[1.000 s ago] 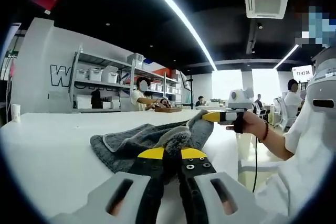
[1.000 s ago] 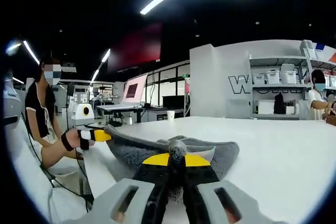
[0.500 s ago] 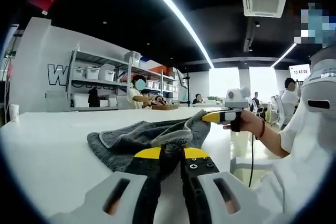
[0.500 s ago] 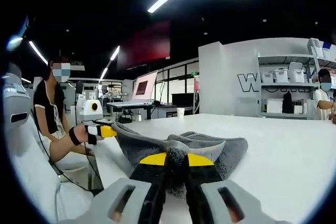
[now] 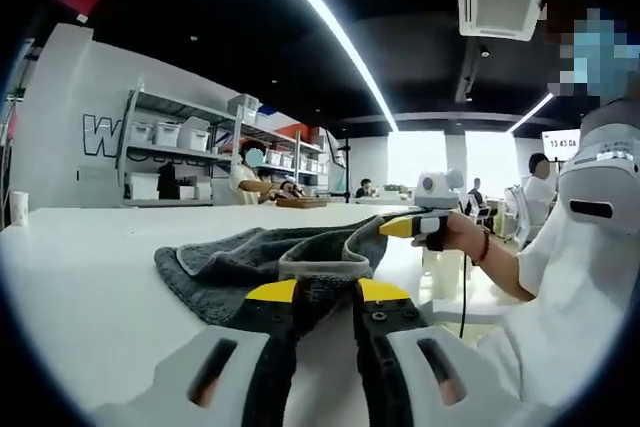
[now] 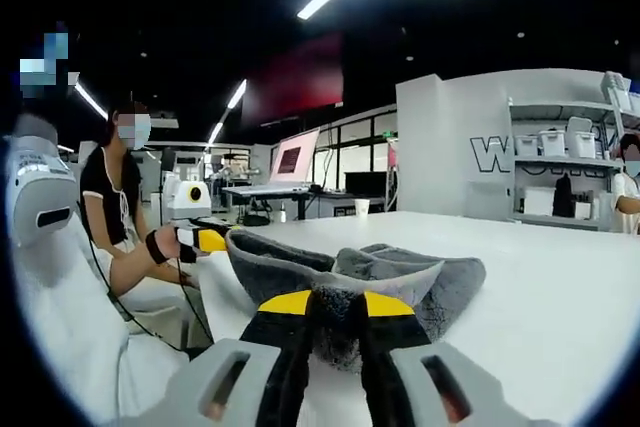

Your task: Open the folded towel by lifting each exposed corner and separating the folded layers until the towel lies flat within the target outline without major curled edges

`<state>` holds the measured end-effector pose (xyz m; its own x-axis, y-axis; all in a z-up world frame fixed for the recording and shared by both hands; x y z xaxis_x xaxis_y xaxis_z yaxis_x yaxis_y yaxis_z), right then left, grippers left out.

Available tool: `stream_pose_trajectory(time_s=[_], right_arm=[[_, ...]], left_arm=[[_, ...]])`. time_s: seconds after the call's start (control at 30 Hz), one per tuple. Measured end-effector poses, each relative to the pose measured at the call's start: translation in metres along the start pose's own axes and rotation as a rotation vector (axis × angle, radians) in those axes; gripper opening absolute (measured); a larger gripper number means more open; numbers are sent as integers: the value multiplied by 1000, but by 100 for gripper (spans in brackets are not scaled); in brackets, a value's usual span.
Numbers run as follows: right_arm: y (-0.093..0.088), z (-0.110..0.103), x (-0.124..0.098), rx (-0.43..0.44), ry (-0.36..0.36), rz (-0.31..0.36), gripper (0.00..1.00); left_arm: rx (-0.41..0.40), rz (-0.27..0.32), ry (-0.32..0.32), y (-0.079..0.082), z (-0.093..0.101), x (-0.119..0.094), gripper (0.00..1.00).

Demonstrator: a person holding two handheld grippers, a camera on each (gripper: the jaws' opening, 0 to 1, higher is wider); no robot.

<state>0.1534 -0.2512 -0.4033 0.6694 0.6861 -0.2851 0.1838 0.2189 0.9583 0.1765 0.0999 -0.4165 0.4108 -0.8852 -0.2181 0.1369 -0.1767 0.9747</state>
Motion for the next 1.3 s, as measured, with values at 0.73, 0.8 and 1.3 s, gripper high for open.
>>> stream_pose_trajectory(time_s=[0.73,0.8,1.3], right_arm=[[9,-3,2,34,-7,34,22],[10,-3,2,38,-8,36,22],[13,0,-4,33,-92,48,25]], left_arm=[[-21,7,-17,1,3,-5,25],[-29,9,-14,0,3,-4,24],[30,-3,-42,-1,6,-6,8]])
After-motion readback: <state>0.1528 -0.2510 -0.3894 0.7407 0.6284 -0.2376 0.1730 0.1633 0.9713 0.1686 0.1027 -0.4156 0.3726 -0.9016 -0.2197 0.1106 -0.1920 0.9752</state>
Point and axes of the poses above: the point that each gripper's makers call its tool centre point, and the gripper's own axes: x roughly forward along the fingers, z roughly to its right, y roughly out of its top, the point moved 10 cm from there along -x, roughly backward along the fingers, and after that the axes turned 14 degrees about -z, right-handed, at the moved point
